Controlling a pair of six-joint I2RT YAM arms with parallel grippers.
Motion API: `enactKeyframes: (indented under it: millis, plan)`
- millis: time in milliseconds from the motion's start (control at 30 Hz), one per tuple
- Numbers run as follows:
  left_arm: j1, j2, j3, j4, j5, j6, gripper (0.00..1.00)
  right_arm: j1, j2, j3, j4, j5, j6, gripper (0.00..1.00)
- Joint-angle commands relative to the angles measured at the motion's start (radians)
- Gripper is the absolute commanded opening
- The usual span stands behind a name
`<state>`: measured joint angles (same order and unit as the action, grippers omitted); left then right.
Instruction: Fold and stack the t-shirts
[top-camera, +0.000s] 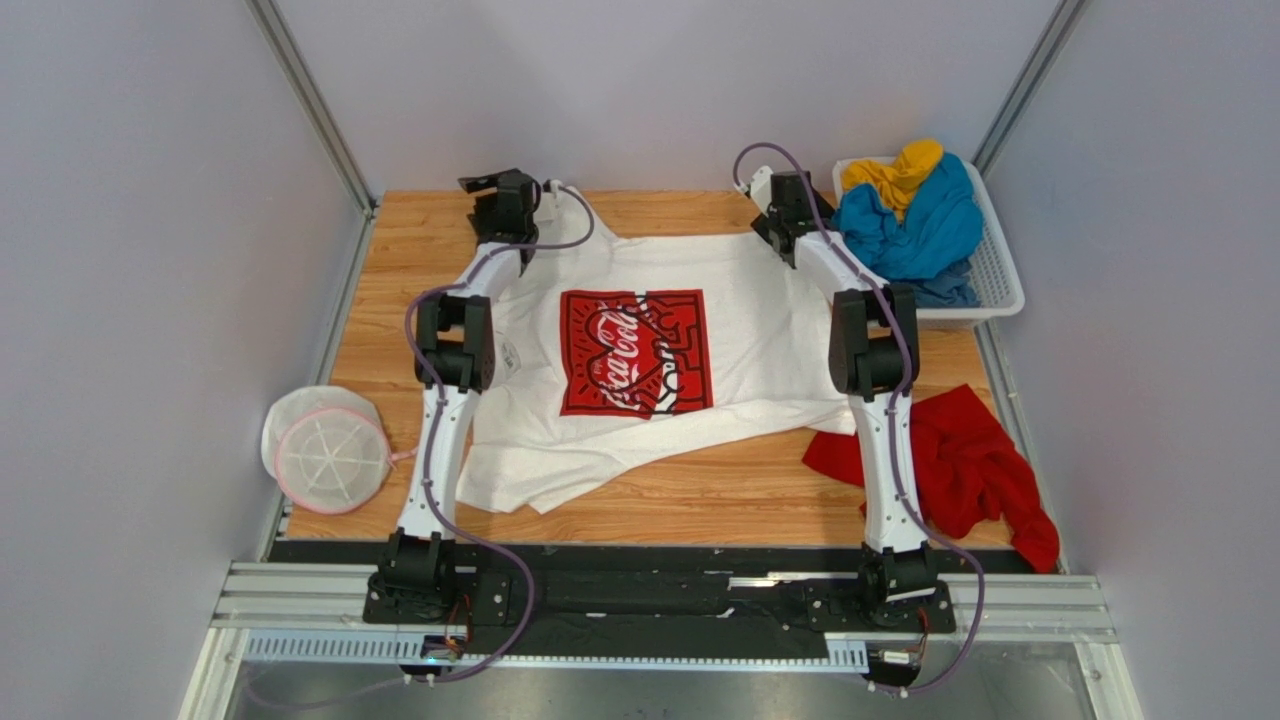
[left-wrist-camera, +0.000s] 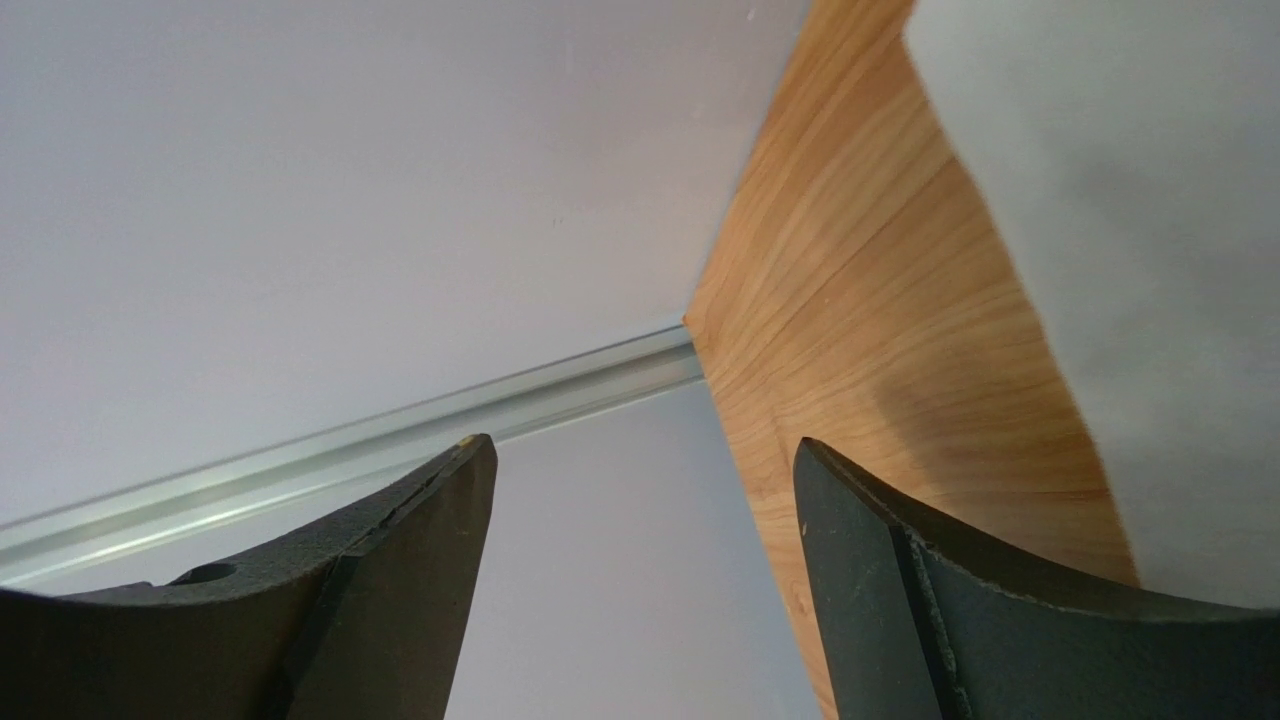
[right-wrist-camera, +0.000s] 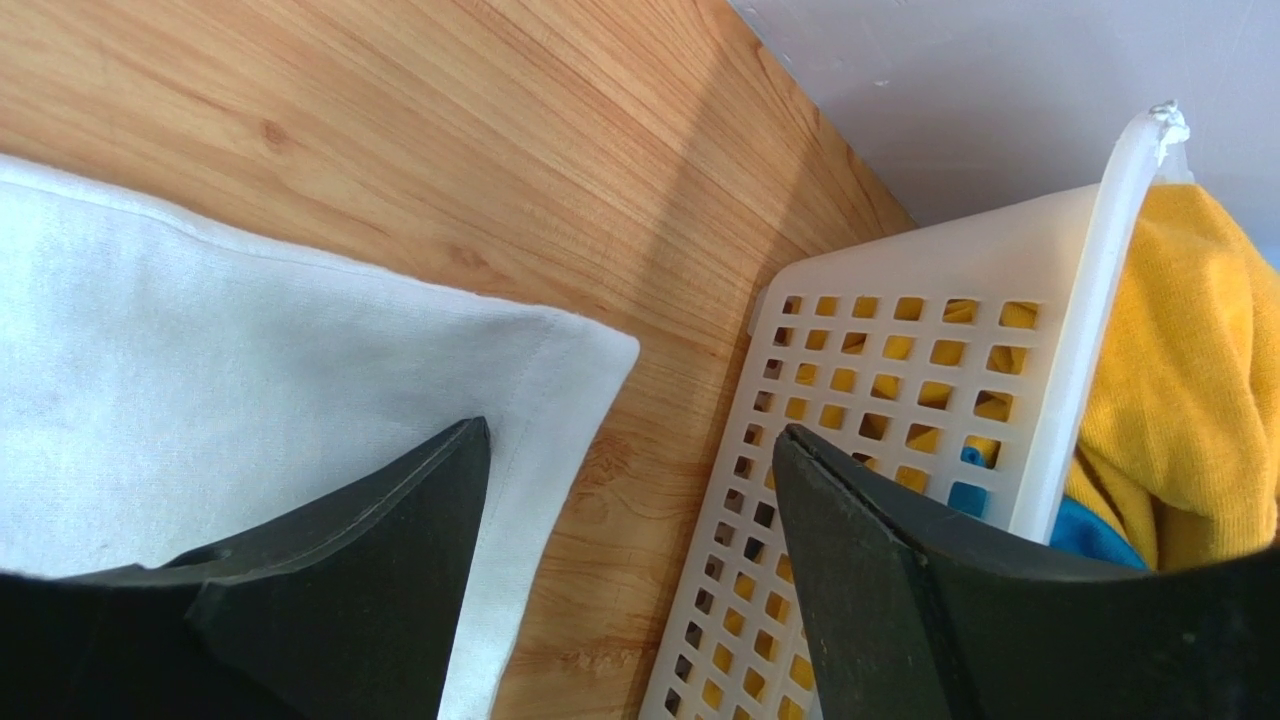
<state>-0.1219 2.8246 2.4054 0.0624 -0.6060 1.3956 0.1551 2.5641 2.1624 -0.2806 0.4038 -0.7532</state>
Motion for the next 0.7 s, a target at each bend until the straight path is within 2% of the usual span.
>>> enactKeyframes:
  millis: [0, 167, 200, 267, 400, 467, 567, 600, 667]
  plan:
    - [0.004, -0.134, -0.035, 0.122, -0.06, -0.061, 0.83, 0.017, -0.116, -0.021, 0.027, 0.05, 0.035, 0.77]
    - [0.001, -0.333, -0.189, 0.071, -0.066, -0.219, 0.9, 0.043, -0.251, -0.116, -0.006, 0.049, 0.078, 0.81]
    - [-0.002, -0.409, -0.221, 0.067, -0.067, -0.237, 0.93, 0.047, -0.277, -0.133, -0.029, 0.046, 0.1, 0.86]
    - [-0.007, -0.496, -0.34, 0.042, -0.051, -0.283, 0.94, 0.05, -0.364, -0.171, -0.058, 0.037, 0.123, 0.88]
    - [-0.034, -0.769, -0.561, -0.053, 0.0, -0.363, 0.96, 0.052, -0.53, -0.329, -0.17, -0.02, 0.176, 0.89]
    - [-0.047, -0.865, -0.693, -0.166, 0.06, -0.421, 0.96, 0.051, -0.625, -0.38, -0.239, -0.055, 0.193, 0.89]
    - [-0.085, -1.103, -0.879, -0.278, 0.132, -0.467, 0.96, 0.054, -0.727, -0.489, -0.382, -0.077, 0.198, 0.88]
    - [-0.096, -1.151, -0.929, -0.295, 0.146, -0.474, 0.96, 0.052, -0.752, -0.522, -0.435, -0.074, 0.192, 0.85]
    - [-0.128, -1.288, -1.063, -0.361, 0.192, -0.504, 0.96, 0.052, -0.848, -0.652, -0.46, -0.063, 0.173, 0.82]
